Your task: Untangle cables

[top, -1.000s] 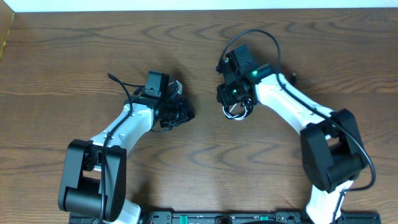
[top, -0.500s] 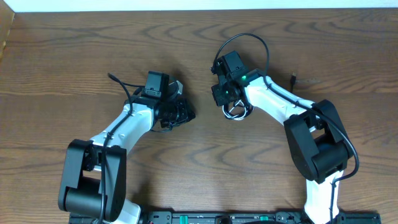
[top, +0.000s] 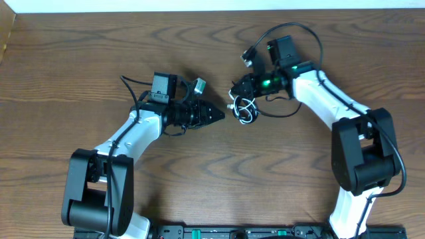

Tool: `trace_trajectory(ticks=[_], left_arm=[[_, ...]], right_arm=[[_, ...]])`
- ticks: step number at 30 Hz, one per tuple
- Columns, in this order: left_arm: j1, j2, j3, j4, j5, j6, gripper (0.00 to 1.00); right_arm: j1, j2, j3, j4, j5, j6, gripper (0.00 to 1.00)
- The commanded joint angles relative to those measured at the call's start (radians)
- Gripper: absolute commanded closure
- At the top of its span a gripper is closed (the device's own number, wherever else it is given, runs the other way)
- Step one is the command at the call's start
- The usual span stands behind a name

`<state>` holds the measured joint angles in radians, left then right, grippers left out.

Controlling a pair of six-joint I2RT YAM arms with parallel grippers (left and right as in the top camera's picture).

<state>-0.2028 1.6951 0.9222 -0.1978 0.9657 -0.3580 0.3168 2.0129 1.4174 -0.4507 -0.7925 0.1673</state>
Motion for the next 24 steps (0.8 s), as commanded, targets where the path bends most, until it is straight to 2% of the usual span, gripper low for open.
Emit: trace_trajectory(ticks=[1,7,16,24], left_arm=[[0.005,0.003,0.010,0.035,0.074,0.003,0.58],[0.005,0.003,0.010,0.105,0.074,-0.092,0.52],[-0.034,0.003,0.010,0.123,0.075,-0.092,0.50],[-0.083,0.003,0.010,0.198,0.069,-0.093,0.49]], right_arm=[[-0.017,-0.026,0.008,0.014,-0.293,-0.038,0.99],[-0.019,-0.026,0.008,0.020,-0.320,-0.042,0.99],[-0.015,-0.026,0.008,0.020,-0.305,-0.042,0.99],[-0.012,-0.026,0.008,0.014,-0.306,-0.042,0.99]])
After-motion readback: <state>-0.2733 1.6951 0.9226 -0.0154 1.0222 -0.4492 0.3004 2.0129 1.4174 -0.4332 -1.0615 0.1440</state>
